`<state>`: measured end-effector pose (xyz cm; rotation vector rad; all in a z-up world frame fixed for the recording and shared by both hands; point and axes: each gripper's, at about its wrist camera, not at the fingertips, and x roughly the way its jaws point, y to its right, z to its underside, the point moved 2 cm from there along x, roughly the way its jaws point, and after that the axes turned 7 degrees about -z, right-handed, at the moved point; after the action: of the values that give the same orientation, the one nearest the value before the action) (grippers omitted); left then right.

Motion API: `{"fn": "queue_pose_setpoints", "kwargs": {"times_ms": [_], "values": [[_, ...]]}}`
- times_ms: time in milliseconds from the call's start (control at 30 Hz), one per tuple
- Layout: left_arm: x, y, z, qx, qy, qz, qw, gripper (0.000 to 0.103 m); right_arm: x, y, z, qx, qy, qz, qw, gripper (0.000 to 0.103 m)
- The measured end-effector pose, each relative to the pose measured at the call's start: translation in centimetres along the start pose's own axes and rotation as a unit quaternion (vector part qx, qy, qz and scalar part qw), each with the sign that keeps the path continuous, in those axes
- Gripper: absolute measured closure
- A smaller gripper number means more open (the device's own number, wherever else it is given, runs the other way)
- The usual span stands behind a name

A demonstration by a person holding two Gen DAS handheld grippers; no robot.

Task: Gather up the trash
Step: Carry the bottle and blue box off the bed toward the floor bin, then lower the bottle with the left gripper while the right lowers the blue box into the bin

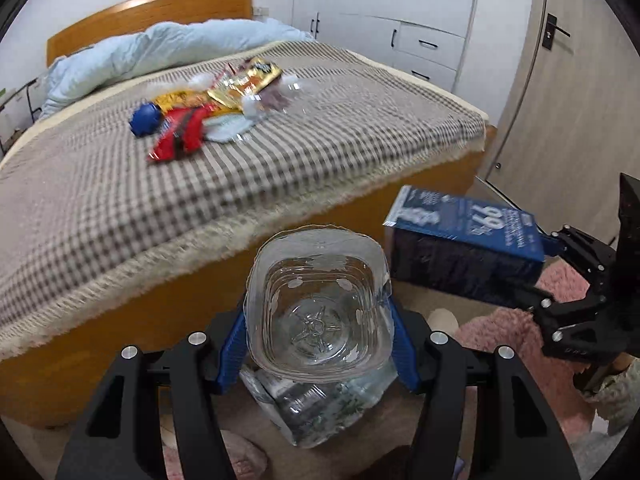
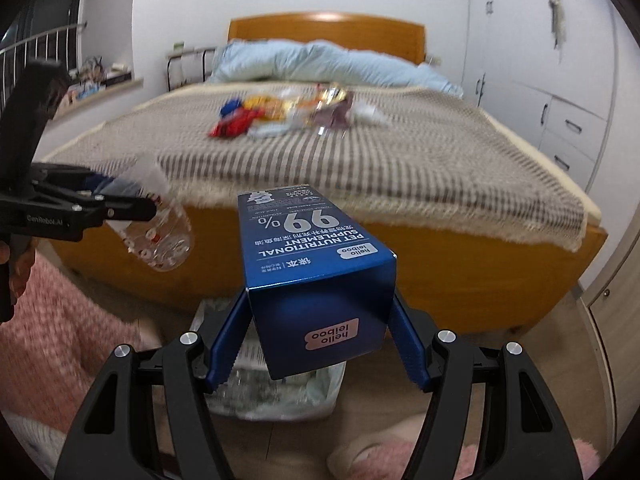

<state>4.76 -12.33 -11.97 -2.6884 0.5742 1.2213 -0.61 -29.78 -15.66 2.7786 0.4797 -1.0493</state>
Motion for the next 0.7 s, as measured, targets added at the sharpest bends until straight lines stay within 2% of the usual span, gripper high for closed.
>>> {"fn": "queue_pose_setpoints", "kwargs": {"times_ms": [300,467,700], "values": [[4.4,1.0,3.4,0.002,-0.036,0.03,0.9989,0.045,5.2,-0.5,2.9,-0.018,-0.116,-0.009,0.993,0.038],[7.1,1.5,4.8,0.008,-0.044,0.05,0.9977,0.045,8.7,0.0,3.9,-0.025,-0.186,-0.004,0.982,0.038],[11.4,1.9,6.2,0.024,-0.06,0.079,0.9948,0.045,13.5,0.7,5.3,-0.021,-0.276,0.003,0.961,0.038]]}}
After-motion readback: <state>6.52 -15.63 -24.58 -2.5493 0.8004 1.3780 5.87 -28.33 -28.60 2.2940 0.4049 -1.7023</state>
